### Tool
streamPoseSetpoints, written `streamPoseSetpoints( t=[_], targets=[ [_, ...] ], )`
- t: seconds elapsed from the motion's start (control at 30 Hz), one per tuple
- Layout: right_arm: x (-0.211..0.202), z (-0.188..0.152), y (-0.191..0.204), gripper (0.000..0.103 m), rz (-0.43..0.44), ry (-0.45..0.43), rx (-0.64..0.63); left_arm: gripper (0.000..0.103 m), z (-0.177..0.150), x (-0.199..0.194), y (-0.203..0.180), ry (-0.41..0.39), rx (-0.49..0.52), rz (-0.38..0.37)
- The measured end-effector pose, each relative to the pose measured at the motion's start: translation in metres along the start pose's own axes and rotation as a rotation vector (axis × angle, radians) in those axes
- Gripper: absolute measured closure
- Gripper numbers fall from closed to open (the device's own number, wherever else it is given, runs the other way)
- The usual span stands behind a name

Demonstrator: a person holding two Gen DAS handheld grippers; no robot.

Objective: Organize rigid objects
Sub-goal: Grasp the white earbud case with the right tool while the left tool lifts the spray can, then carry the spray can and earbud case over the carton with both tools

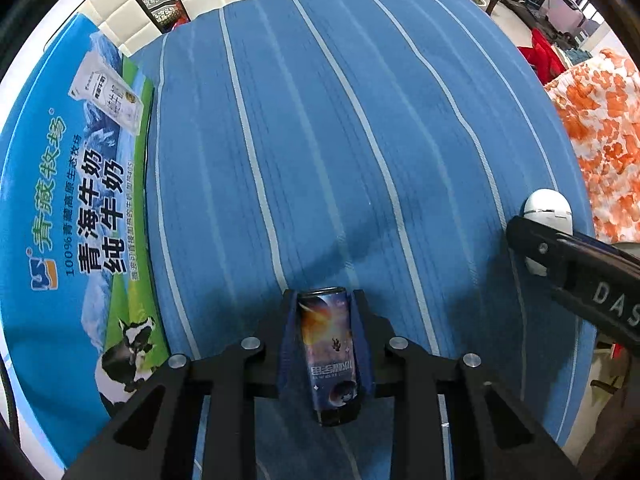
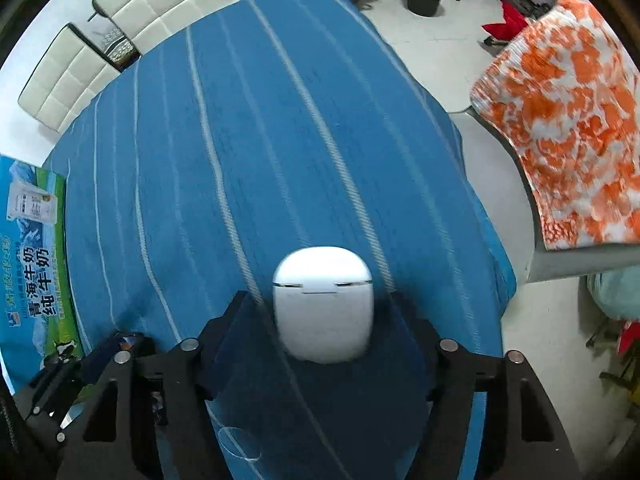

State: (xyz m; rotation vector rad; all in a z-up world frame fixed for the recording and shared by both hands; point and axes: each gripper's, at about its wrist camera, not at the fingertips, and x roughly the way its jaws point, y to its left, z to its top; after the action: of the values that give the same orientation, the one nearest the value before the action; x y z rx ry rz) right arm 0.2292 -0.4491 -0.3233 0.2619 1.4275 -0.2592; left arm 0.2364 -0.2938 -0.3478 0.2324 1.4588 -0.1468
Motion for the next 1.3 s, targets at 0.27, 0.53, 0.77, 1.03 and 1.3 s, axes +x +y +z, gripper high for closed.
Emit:
streamPoseSetpoints(
  t=[0.27, 0.53, 0.77, 1.03, 1.3],
  targets=[
    [-0.003, -0.002, 0.004, 0.054, -0.039, -0.009, -0.028, 0.080, -0.002, -0.009, 0.025, -0.002, 0.012, -0.009],
    [-0.015, -0.018, 0.014, 0.054, -0.030, -0.040, -0.054, 0.081, -0.009, -0.028, 0.031, -0.031, 0.034, -0.018],
    [-0.046, -0.039, 0.033, 0.054, -0.026, -0.111, -0.098, 0.081, -0.021, -0.053, 0.046, -0.074, 0.046, -0.039],
    [-0.112, -0.065, 0.059, 0.054, 0.012, -0.207, -0.138, 0.083, -0.039, -0.102, 0.075, -0.142, 0.045, -0.095],
    [-0.176, -0.095, 0.103, 0.054, 0.076, -0.265, -0.174, 0.093, -0.061, -0.158, 0.124, -0.236, 0.007, -0.140]
  ],
)
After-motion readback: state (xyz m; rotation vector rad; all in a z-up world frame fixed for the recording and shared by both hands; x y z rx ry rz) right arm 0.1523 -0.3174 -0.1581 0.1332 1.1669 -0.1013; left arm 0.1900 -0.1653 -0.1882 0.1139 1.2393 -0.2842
